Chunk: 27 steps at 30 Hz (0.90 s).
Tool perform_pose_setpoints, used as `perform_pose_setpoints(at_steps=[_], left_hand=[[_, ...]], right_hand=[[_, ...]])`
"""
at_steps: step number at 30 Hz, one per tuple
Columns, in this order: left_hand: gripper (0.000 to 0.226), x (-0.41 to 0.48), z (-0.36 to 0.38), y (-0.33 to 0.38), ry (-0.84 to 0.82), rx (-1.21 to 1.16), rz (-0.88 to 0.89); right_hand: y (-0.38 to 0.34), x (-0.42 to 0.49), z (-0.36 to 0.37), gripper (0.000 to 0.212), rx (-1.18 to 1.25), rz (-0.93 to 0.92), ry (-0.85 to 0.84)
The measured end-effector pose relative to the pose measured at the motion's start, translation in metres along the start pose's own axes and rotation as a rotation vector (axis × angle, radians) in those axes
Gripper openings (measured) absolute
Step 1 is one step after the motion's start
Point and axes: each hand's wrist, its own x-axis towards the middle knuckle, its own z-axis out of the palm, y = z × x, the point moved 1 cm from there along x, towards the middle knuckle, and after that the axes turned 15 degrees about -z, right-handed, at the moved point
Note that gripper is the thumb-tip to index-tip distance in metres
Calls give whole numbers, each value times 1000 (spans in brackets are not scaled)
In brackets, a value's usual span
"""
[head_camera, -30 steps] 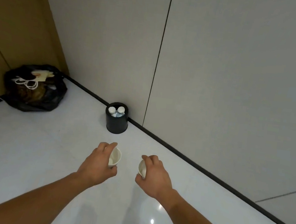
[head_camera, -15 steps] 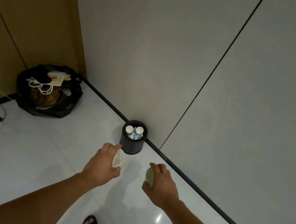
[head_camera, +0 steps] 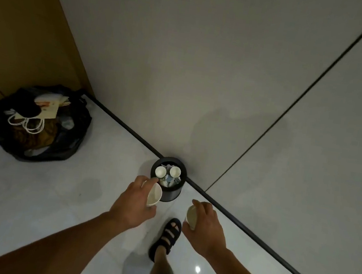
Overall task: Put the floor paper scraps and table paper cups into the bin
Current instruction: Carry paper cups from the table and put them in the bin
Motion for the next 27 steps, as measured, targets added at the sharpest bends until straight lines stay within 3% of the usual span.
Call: perform_pose_setpoints(at_steps=[8, 17, 27], left_hand=[[77, 193, 28, -19, -20, 35, -54], [79, 367, 170, -86, -28, 22, 97], [83, 461, 304, -156, -74, 104, 184]], right_hand=[[74, 175, 44, 71, 57, 51, -58], [182, 331, 170, 67, 9, 50, 5], [272, 407, 300, 72, -74, 31, 111]])
